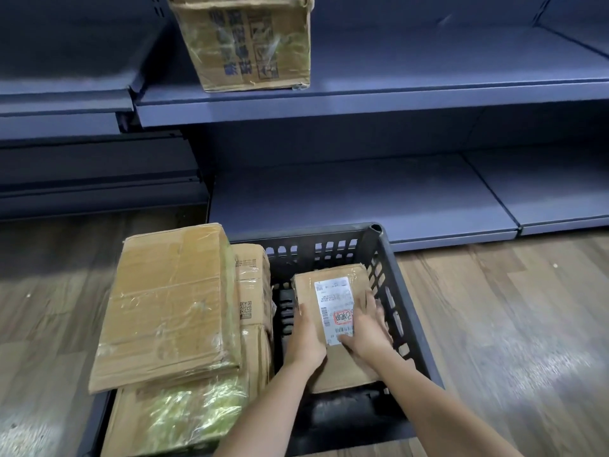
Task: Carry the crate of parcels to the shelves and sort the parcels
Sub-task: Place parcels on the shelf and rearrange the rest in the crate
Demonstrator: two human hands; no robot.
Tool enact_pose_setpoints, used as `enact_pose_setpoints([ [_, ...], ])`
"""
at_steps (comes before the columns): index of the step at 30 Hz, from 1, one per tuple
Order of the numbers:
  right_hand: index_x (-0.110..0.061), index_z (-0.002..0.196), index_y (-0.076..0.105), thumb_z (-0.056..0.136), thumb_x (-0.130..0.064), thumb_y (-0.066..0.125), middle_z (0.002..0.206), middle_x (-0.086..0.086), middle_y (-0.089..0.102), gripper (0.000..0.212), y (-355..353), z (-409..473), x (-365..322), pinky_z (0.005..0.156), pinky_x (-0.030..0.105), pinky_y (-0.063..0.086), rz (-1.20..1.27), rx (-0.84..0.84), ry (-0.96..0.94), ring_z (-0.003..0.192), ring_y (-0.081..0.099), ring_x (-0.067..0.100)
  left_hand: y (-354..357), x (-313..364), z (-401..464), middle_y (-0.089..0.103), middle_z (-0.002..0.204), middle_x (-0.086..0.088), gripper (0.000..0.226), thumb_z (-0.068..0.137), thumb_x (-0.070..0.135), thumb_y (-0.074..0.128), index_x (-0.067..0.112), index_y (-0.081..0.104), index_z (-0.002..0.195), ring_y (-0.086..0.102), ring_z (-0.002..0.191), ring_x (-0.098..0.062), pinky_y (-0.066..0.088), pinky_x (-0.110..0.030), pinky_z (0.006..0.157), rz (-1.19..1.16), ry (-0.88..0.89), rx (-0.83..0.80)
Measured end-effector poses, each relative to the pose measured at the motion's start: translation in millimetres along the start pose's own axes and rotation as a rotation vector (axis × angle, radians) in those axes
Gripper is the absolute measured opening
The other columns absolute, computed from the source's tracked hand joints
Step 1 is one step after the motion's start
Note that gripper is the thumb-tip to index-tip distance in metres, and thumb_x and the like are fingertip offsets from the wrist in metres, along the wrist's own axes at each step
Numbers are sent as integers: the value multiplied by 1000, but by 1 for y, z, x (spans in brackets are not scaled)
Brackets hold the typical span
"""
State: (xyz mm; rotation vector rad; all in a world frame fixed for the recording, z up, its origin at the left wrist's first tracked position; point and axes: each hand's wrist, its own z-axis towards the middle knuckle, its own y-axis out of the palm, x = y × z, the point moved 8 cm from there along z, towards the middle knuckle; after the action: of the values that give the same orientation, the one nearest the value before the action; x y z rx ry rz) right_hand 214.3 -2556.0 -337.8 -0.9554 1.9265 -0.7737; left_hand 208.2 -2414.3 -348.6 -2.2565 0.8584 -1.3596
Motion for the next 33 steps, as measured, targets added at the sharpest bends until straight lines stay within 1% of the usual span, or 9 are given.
enact_pose_setpoints([
  [3,-17,153,-1,88,-31,64,159,0,-22,93,10,3,4,117,45,23,-176,-77,-35,148,-18,25,13,-6,4,26,154,-7,94,78,8,64,18,5,150,46,129,-24,46,-38,102,31,-18,-84],
  [8,-25,153,-5,88,-37,59,160,-1,-21,92,27,2,18,118,41,17,-183,-158,-7,149,-14,20,23,-4,8,-25,157,-11,94,86,4,58,13,-8,152,-8,149,-23,19,-39,120,82,-29,-200],
  [13,-14,151,-17,87,-27,66,158,-1,-24,104,31,0,19,119,34,17,-228,-222,-22,149,-12,17,30,-12,6,-29,156,-9,83,87,-1,55,25,10,152,1,150,-26,26,-35,116,234,3,-195],
  [16,-9,148,-21,88,-36,63,156,1,-29,107,41,6,21,121,37,16,-364,-230,-19,147,-17,18,25,-17,6,-11,162,-5,64,97,9,42,19,12,153,7,149,-24,23,-33,115,156,-13,-114],
  [19,-8,147,-20,87,-43,61,153,2,-34,106,45,11,20,120,39,20,-447,-235,-29,146,-22,18,13,-14,2,7,161,-10,59,96,17,46,23,22,149,34,140,-30,38,-36,103,241,-75,-35],
  [21,-9,147,-20,86,-43,63,149,2,-37,109,44,9,19,121,39,18,-438,-235,-49,146,-21,19,18,-15,-2,11,158,-16,76,88,24,61,28,15,148,46,131,-32,46,-38,97,334,-113,-122],
  [24,-9,148,-22,72,-51,73,150,4,-36,129,42,1,22,121,40,18,-450,-268,-124,146,-24,22,35,-27,-9,-10,157,-20,129,67,24,85,28,-14,150,31,139,-38,38,-46,109,459,-126,-372],
  [30,-1,145,-22,71,-45,78,156,11,-29,132,41,-1,18,122,38,6,-637,-242,-157,145,-24,26,29,-19,-6,-16,158,-22,114,76,11,76,25,-8,151,49,128,-33,50,-36,89,617,-64,-283],
  [33,-1,145,-24,70,-46,77,155,12,-31,133,44,1,18,123,39,2,-642,-248,-155,145,-25,26,30,-17,-8,-17,157,-25,112,78,20,76,21,-8,152,37,137,-36,49,-37,92,709,-63,-297],
])
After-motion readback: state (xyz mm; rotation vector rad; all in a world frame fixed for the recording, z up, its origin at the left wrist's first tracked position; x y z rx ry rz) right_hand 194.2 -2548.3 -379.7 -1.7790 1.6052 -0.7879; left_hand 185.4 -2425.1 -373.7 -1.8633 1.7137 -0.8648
